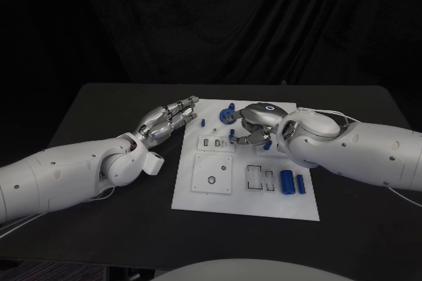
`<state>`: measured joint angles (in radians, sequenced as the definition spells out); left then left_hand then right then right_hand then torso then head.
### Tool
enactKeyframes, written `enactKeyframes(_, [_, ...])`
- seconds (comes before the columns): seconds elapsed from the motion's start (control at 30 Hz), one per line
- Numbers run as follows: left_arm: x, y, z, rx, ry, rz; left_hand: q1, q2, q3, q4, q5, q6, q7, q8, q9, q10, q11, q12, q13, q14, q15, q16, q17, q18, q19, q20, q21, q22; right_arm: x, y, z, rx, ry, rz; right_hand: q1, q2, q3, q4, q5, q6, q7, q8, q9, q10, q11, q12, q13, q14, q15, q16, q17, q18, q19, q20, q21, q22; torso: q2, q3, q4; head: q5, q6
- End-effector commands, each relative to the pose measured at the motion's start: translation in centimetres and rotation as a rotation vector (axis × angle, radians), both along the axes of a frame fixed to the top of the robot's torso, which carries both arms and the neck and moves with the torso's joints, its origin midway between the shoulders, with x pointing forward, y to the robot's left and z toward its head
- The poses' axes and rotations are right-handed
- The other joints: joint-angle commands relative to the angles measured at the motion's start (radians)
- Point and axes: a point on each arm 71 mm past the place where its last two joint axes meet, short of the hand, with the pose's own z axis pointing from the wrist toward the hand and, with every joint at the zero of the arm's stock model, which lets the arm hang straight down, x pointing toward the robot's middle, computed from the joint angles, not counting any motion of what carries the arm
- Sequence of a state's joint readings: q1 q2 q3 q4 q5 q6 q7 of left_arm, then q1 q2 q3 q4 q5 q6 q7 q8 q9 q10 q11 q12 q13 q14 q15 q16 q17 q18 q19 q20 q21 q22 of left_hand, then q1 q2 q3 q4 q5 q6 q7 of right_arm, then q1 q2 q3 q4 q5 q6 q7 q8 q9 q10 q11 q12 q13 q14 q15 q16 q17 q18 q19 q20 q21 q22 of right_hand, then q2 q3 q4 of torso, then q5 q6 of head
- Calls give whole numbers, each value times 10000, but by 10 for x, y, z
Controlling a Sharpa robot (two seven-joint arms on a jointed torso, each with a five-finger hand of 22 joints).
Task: Assemble the parts on the task board
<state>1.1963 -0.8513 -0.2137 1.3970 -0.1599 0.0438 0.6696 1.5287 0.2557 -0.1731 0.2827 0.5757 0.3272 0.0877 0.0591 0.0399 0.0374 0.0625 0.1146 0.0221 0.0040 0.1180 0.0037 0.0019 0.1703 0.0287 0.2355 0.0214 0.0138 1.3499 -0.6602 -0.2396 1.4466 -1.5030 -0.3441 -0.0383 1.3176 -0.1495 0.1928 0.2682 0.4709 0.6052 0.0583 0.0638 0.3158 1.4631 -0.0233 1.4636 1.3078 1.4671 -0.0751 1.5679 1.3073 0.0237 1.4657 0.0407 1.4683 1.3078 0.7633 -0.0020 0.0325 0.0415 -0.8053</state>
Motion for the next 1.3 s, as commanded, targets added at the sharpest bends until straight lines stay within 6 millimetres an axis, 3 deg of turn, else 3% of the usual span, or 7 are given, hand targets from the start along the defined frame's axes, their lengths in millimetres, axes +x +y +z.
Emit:
enactKeyframes(0.03, [0,0,1,24,-196,191,29,-109,52,-27,29,58,35,49,17,49,62,88,21,-10,31,-19,-5,111,24,80,64,18,0,-5,25,1145,-1461,214,-130,-9,-14,118,52,152,-9,31,-7,112,-59,28,1357,1037,-48,29,2635,40,372,-57,-14,2266,1,6,0,22,170])
enactKeyframes(0.47, [0,0,6,852,-957,990,480,-668,625,-291,-156,367,284,124,45,956,797,1561,233,1536,411,1133,385,124,1211,400,886,375,-3,-64,80,2727,-2948,-511,-292,321,-8,188,53,1086,-14,274,-67,453,-71,407,1779,1037,-65,29,2635,18,431,-80,67,2295,-201,44,-38,125,803])
enactKeyframes(0.73, [12,-2,17,2305,-1737,1475,-133,-890,345,71,-2704,951,547,211,103,3369,1925,4758,917,5387,998,4865,1302,-234,5371,527,3592,1517,-1,-101,82,2721,-3331,-1224,-255,484,102,182,52,1407,45,366,-120,595,-33,569,1968,1037,-41,29,2635,7,458,-65,105,2309,-531,120,-78,239,699])
enactKeyframes(0.93, [23,-6,16,3649,-2029,1596,-1865,-420,-473,59,-4171,1886,974,386,160,5171,1481,7215,2098,6871,399,9408,3335,44,7774,215,5833,2684,-1,-122,75,2625,-3329,-1731,-228,584,180,172,53,1607,79,421,-146,637,-4,620,2026,1037,-17,29,2635,0,476,-46,131,2317,-871,209,-224,444,545])
enactKeyframes(1.13, [30,-12,13,5008,-2648,1558,-2144,-199,-1049,94,-4104,3941,1208,771,292,6379,808,9420,4257,7672,-215,13001,5475,84,8253,-327,8843,4824,-1,-130,64,2524,-3131,-1973,-195,630,229,162,54,1733,111,456,-158,621,18,607,2004,1037,-2,29,2635,2,474,-34,127,2316,-1051,298,-354,586,464])
enactKeyframes(1.2, [31,-16,13,5625,-2988,1482,-1743,-90,-894,59,-3708,4524,1049,916,377,7014,633,10069,4899,10148,-429,14189,8300,106,8512,-509,9836,5530,-2,-132,60,2490,-3030,-2039,-175,658,256,156,57,1773,121,464,-165,614,26,602,1996,1037,4,29,2635,1,476,-29,129,2316,-1106,322,-374,611,424])
enactKeyframes(1.3, [33,-24,12,6679,-3457,1248,-819,-178,-449,-107,-3066,4967,887,984,434,9917,429,12061,8716,13289,-633,15304,12352,-332,10305,-707,12090,8656,-3,-133,54,2437,-2875,-2133,-148,677,282,144,59,1798,129,465,-174,619,32,608,2003,1037,9,29,2635,4,469,-24,118,2312,-1206,379,-424,684,343])
